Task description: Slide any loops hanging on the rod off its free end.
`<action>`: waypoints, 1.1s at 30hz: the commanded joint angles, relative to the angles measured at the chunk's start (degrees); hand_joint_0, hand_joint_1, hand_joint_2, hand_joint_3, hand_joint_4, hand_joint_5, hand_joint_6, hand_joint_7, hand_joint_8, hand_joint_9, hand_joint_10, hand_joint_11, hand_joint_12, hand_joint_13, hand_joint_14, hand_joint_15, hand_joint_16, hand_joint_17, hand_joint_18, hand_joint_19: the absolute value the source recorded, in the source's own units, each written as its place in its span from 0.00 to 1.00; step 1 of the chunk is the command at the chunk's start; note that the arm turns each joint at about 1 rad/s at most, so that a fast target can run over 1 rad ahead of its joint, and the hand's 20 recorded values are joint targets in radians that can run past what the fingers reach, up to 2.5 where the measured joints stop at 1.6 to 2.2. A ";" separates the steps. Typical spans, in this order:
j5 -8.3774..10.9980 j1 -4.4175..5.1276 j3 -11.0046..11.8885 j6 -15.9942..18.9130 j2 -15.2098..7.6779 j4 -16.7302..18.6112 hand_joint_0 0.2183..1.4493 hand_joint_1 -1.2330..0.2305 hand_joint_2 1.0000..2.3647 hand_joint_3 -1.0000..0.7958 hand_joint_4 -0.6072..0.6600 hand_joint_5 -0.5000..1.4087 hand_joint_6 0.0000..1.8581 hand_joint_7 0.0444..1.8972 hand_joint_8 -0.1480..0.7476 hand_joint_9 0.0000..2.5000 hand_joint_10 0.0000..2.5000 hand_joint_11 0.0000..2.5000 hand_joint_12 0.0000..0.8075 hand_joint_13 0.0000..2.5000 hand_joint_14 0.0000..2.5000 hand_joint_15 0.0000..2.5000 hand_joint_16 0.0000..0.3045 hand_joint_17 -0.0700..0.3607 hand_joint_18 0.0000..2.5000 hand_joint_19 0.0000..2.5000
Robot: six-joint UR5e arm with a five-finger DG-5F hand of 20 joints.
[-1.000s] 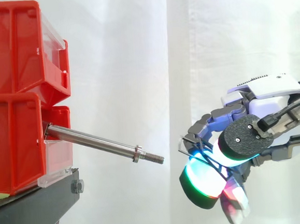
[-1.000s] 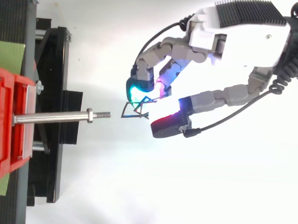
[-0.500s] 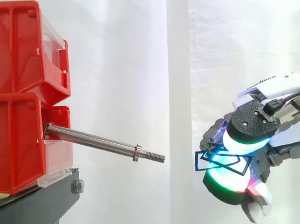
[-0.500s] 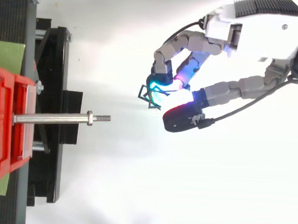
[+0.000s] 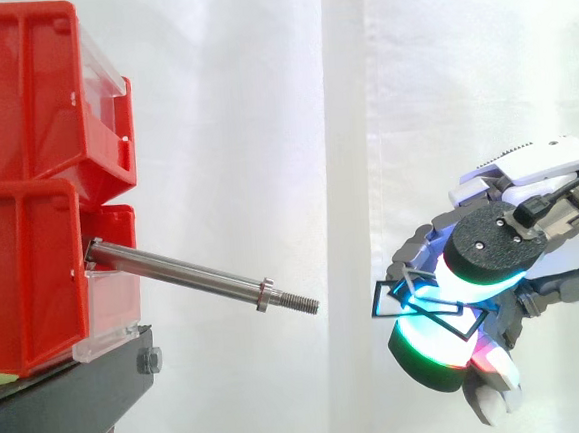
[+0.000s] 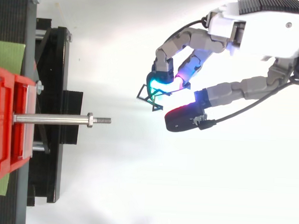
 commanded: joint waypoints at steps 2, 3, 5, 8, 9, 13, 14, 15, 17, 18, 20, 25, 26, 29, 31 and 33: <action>0.01 0.01 0.00 0.09 0.00 0.00 0.32 0.38 0.01 0.35 0.58 0.17 0.49 0.52 0.51 0.40 0.01 0.30 0.41 0.37 0.01 0.18 0.17 0.43 0.33 0.21; 0.01 0.01 0.00 0.35 0.00 0.00 0.32 0.39 0.01 0.34 0.59 0.17 0.49 0.53 0.51 0.40 0.01 0.30 0.41 0.37 0.01 0.18 0.17 0.43 0.34 0.22; 0.01 0.01 0.00 0.53 0.00 -0.09 0.31 0.43 0.00 0.32 0.59 0.18 0.49 0.54 0.51 0.41 0.01 0.30 0.41 0.37 0.01 0.18 0.17 0.43 0.33 0.22; 0.10 0.01 0.00 0.97 0.00 -0.09 0.31 0.48 0.00 0.32 0.62 0.19 0.49 0.58 0.51 0.43 0.01 0.30 0.41 0.37 0.01 0.18 0.17 0.43 0.33 0.22; 0.01 0.01 0.00 1.06 0.00 -0.09 0.31 0.48 0.00 0.32 0.63 0.19 0.49 0.58 0.52 0.44 0.01 0.30 0.41 0.37 0.01 0.18 0.17 0.43 0.34 0.22; 0.01 0.01 0.00 1.14 0.00 0.00 0.31 0.46 0.01 0.38 0.62 0.19 0.49 0.58 0.53 0.44 0.01 0.30 0.41 0.38 0.01 0.18 0.17 0.43 0.33 0.22; 0.01 0.01 0.00 1.06 0.00 0.00 0.30 0.43 0.01 0.42 0.61 0.19 0.49 0.59 0.53 0.44 0.01 0.30 0.41 0.38 0.01 0.18 0.17 0.43 0.34 0.22; -0.08 0.01 0.00 1.14 0.00 0.00 0.30 0.39 0.01 0.46 0.61 0.19 0.49 0.60 0.54 0.44 0.01 0.30 0.42 0.38 0.01 0.19 0.17 0.44 0.34 0.21; -0.08 0.01 0.00 1.06 0.00 0.09 0.31 0.35 0.02 0.50 0.55 0.19 0.50 0.61 0.54 0.42 0.01 0.30 0.43 0.38 0.01 0.18 0.18 0.44 0.35 0.21; -0.08 0.01 0.00 1.14 0.00 0.09 0.32 0.32 0.02 0.53 0.51 0.19 0.50 0.61 0.54 0.42 0.01 0.31 0.43 0.38 0.01 0.18 0.18 0.44 0.35 0.21; 0.01 0.10 0.00 1.14 0.00 0.09 0.33 0.30 0.01 0.54 0.47 0.18 0.51 0.63 0.54 0.41 0.01 0.30 0.44 0.38 0.01 0.18 0.18 0.45 0.35 0.21; 0.01 0.01 0.00 1.14 0.00 0.09 0.36 0.30 0.01 0.49 0.46 0.18 0.51 0.59 0.51 0.41 0.01 0.31 0.41 0.38 0.01 0.19 0.17 0.43 0.35 0.21; 0.01 0.01 0.00 1.14 0.00 0.09 0.36 0.30 0.01 0.45 0.48 0.18 0.51 0.58 0.51 0.41 0.01 0.31 0.41 0.38 0.01 0.19 0.17 0.43 0.34 0.21; 0.01 0.01 0.00 1.14 0.00 0.09 0.35 0.32 0.01 0.36 0.51 0.18 0.50 0.58 0.50 0.41 0.01 0.31 0.41 0.37 0.01 0.19 0.17 0.43 0.34 0.21; 0.01 0.10 0.00 1.14 0.00 0.09 0.35 0.33 0.00 0.32 0.53 0.18 0.50 0.59 0.49 0.41 0.01 0.30 0.41 0.37 0.01 0.19 0.17 0.43 0.34 0.22; 0.01 0.10 0.00 1.14 0.00 0.09 0.34 0.35 0.00 0.30 0.54 0.18 0.50 0.60 0.49 0.41 0.01 0.30 0.40 0.37 0.01 0.19 0.17 0.43 0.34 0.21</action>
